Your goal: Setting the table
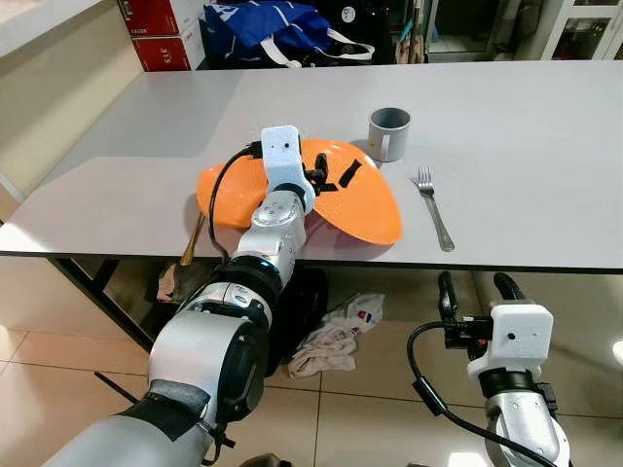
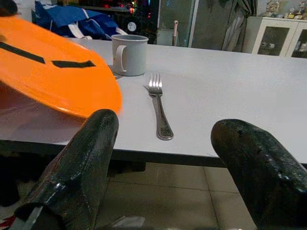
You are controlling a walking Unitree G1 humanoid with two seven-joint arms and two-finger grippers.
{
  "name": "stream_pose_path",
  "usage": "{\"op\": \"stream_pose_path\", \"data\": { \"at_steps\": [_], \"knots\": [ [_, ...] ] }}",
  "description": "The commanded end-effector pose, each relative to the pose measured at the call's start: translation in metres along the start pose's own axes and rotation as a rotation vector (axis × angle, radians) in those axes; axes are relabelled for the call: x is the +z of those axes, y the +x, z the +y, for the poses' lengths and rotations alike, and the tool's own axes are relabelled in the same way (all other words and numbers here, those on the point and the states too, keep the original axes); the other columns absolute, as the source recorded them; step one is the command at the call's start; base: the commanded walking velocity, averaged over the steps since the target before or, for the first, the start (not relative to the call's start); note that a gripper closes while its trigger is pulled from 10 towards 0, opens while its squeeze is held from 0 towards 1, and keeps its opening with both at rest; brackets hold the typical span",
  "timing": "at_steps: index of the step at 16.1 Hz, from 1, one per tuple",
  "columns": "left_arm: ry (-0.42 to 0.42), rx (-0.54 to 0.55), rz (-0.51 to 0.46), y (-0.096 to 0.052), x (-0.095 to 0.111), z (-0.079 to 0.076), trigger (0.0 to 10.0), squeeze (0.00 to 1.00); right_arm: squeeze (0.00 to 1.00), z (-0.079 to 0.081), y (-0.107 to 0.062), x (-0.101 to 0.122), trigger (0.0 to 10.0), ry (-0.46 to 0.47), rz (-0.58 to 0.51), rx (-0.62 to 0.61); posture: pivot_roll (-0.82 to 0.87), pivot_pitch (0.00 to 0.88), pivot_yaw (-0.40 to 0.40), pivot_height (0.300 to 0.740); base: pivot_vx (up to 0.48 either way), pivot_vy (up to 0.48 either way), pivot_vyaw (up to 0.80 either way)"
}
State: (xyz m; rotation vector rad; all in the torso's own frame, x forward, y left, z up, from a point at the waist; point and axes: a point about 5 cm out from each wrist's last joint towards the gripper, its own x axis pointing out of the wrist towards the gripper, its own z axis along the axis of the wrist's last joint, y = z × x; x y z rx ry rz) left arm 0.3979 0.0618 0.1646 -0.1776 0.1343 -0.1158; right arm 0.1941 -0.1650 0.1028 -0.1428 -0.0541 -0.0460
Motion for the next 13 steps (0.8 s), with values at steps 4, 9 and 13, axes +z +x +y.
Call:
{"op": "stream_pose_path", "data": {
  "at_steps": [4,9,13],
  "knots": [
    [0.076,0.032,0.052,0.001,-0.003,0.003,10.0,0.00,0.00,0.003,-0.001,-0.001,10.0,0.001,0.018,0.006,-0.12,0.000,0.121,0.740,0.000,0.000,0.00],
    [0.087,0.044,0.082,0.001,-0.007,0.004,10.0,0.00,0.00,0.004,-0.002,-0.002,10.0,0.003,0.025,0.008,-0.11,0.000,0.122,0.740,0.000,0.000,0.00],
    [0.102,0.042,0.067,0.002,-0.001,-0.001,10.0,0.00,0.00,0.004,-0.003,-0.002,10.0,0.005,0.025,0.006,-0.11,0.000,0.128,0.740,0.000,0.000,0.00]
  ]
}}
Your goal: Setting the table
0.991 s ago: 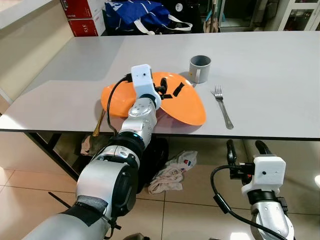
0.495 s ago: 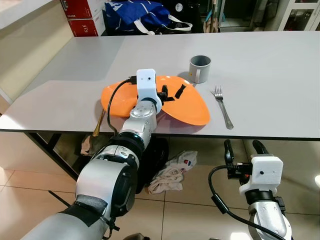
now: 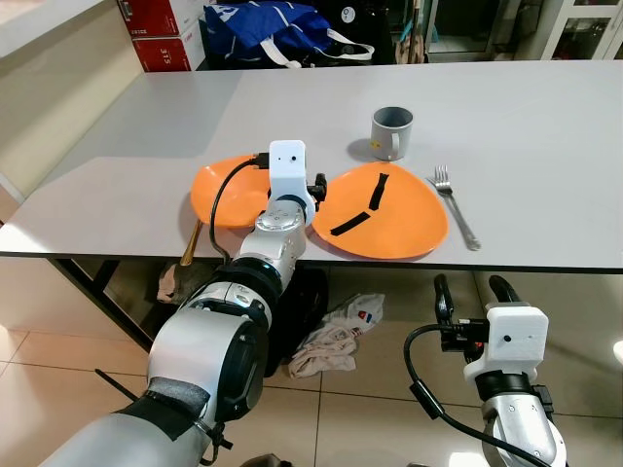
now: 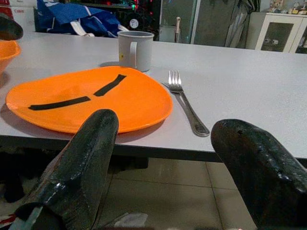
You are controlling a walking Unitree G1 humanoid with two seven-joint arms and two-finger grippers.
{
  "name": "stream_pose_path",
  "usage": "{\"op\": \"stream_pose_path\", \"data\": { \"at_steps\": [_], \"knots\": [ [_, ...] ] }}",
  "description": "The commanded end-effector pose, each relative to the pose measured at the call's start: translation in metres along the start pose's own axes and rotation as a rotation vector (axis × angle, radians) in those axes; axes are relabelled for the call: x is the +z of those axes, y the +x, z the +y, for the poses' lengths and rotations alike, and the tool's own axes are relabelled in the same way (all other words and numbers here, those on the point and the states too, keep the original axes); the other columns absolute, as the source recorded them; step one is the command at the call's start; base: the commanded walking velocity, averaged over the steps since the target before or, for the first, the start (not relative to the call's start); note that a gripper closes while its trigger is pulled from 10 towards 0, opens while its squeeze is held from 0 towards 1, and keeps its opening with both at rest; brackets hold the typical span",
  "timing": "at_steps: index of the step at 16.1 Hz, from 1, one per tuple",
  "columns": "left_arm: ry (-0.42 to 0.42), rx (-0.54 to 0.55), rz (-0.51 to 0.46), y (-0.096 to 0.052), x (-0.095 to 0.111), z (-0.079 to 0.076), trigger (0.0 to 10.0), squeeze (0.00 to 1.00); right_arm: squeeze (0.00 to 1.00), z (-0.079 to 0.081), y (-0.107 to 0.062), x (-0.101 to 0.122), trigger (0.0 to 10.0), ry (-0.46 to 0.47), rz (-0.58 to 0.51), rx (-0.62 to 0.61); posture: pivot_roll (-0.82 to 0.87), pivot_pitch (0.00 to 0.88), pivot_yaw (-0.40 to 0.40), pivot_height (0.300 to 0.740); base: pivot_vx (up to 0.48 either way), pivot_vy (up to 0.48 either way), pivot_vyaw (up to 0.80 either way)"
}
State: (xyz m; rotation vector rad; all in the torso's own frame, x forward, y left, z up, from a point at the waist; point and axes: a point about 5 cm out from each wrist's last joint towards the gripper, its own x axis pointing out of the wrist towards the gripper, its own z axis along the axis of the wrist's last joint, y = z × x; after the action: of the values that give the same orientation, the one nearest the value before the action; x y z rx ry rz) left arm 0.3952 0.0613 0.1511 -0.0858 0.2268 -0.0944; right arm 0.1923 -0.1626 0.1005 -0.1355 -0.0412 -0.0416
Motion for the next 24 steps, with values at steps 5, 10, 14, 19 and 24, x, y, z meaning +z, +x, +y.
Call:
{"op": "stream_pose_path", "data": {
  "at_steps": [5,10,14,19,24],
  "knots": [
    [0.038,0.024,-0.196,0.002,0.046,0.005,10.0,0.00,0.00,0.002,0.000,0.001,10.0,0.001,0.008,-0.006,-0.11,0.000,0.127,0.740,0.000,0.000,0.00],
    [0.051,-0.134,-0.345,-0.009,0.052,0.015,10.0,0.00,0.00,-0.005,0.017,0.007,10.0,0.038,-0.027,-0.055,-0.07,0.000,0.121,0.740,0.000,0.000,0.00],
    [0.082,-0.326,-0.334,-0.037,0.009,0.033,10.0,0.00,0.00,-0.016,0.039,0.004,10.0,0.103,-0.012,-0.127,-0.03,0.000,0.111,0.740,0.000,0.000,0.00],
    [0.209,-0.453,-0.311,-0.079,-0.031,0.048,10.0,0.00,0.00,-0.024,0.052,0.001,10.0,0.106,0.009,-0.161,-0.01,0.000,0.092,0.740,0.000,0.000,0.00],
    [0.209,-0.453,-0.311,-0.079,-0.031,0.048,10.0,0.00,0.00,-0.024,0.052,0.001,10.0,0.106,0.009,-0.161,-0.01,0.000,0.092,0.740,0.000,0.000,0.00]
  ]
}}
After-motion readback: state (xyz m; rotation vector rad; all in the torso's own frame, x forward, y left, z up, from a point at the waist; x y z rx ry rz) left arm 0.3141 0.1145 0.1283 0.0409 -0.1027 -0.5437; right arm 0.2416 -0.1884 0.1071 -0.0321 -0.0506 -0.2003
